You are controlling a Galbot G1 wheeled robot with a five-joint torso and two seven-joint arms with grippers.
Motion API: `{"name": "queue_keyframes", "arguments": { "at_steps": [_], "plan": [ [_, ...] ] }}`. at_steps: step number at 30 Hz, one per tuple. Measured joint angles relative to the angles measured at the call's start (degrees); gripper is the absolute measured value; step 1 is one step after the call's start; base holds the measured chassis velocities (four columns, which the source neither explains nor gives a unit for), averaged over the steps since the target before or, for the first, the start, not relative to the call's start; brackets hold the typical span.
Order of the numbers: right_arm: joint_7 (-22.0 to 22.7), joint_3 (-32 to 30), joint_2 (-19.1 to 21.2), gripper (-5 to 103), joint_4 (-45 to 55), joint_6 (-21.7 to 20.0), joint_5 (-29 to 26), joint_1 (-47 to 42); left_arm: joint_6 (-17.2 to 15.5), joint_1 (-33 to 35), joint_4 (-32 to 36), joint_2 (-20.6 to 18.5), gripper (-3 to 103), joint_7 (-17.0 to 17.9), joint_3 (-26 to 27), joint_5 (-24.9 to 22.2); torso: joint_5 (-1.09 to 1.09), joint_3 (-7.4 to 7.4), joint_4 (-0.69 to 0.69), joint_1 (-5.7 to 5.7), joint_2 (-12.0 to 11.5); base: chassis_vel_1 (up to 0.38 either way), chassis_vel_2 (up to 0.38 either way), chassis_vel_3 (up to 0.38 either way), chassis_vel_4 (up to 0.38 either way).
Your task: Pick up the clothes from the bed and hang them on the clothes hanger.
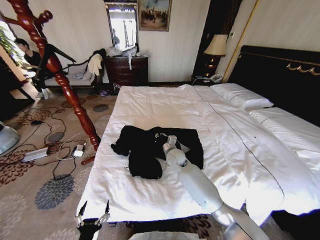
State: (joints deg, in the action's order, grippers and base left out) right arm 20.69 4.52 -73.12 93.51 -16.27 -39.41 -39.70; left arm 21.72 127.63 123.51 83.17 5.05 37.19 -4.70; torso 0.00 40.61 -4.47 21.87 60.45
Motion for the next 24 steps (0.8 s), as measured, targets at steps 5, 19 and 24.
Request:
{"name": "queue_keyframes", "arguments": {
  "at_steps": [5, 19, 24],
  "plan": [
    [0.59, 0.27, 2.45, 0, 4.3, -2.1, -2.05, -0.01, 0.53, 0.37, 0.16, 0.02, 100, -0.03, 0.12, -0.23, 0.01, 0.0, 0.02, 0.0, 0.0, 0.0, 0.0, 0.0, 0.0],
    [-6.3, -3.98, 25.19, 0, 26.47, -9.61, -14.22, -3.22, 0.73, 0.3, 3.39, -1.07, 100, -0.29, 1.67, -1.57, 0.0, 0.0, 0.01, 0.0, 0.01, 0.0, 0.0, 0.0, 0.0],
    [-5.8, -12.18, 33.89, 0, 36.6, -13.14, -22.41, -10.5, 0.67, -0.24, 3.67, -1.1, 100, -0.36, 1.34, -1.55, 0.02, 0.0, -0.03, 0.0, 0.01, 0.0, 0.0, 0.0, 0.0]
  ]
}}
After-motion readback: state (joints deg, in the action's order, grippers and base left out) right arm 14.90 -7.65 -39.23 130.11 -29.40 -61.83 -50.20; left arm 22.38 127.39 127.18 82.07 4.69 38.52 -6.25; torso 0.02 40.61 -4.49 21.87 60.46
